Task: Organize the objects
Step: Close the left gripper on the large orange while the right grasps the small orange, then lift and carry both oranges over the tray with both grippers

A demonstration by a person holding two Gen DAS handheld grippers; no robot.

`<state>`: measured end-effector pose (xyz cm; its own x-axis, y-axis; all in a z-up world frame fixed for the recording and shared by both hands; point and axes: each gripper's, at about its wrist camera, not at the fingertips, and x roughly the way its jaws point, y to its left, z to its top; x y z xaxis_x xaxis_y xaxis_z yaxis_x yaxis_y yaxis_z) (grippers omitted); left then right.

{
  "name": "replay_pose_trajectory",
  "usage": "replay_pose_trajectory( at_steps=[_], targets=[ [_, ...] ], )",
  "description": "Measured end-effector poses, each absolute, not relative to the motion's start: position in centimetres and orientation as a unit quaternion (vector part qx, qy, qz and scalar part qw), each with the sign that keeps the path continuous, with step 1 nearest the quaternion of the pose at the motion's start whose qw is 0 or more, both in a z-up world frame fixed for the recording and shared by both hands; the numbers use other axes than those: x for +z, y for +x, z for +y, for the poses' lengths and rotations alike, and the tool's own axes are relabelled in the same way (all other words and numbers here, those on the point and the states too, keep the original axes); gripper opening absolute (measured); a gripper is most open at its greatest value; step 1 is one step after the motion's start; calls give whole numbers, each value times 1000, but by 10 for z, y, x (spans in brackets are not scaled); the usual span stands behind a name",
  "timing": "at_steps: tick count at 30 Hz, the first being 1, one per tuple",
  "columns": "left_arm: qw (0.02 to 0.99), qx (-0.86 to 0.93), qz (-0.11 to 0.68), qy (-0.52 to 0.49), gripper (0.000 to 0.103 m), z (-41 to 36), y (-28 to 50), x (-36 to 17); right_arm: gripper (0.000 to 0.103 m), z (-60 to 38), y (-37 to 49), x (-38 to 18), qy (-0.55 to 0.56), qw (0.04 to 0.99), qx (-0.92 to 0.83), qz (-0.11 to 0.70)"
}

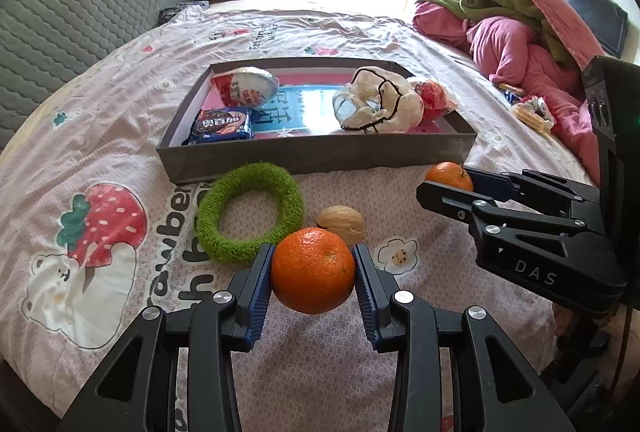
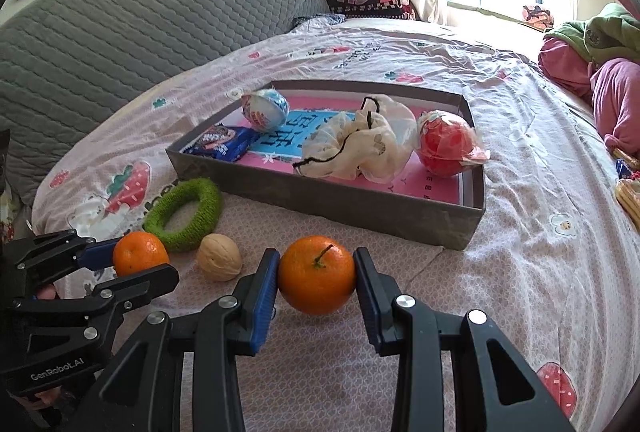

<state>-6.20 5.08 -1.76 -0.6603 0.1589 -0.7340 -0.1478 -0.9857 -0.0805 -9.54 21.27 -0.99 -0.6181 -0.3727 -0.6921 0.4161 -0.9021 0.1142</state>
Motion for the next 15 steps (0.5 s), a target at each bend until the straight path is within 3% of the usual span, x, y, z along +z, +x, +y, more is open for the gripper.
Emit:
replay_pose_trajectory(
  at_steps=[15],
  targets=[
    [64, 922, -2, -382, 40, 47, -56, 4, 38, 220, -88, 5, 353, 230, -907, 5]
  ],
)
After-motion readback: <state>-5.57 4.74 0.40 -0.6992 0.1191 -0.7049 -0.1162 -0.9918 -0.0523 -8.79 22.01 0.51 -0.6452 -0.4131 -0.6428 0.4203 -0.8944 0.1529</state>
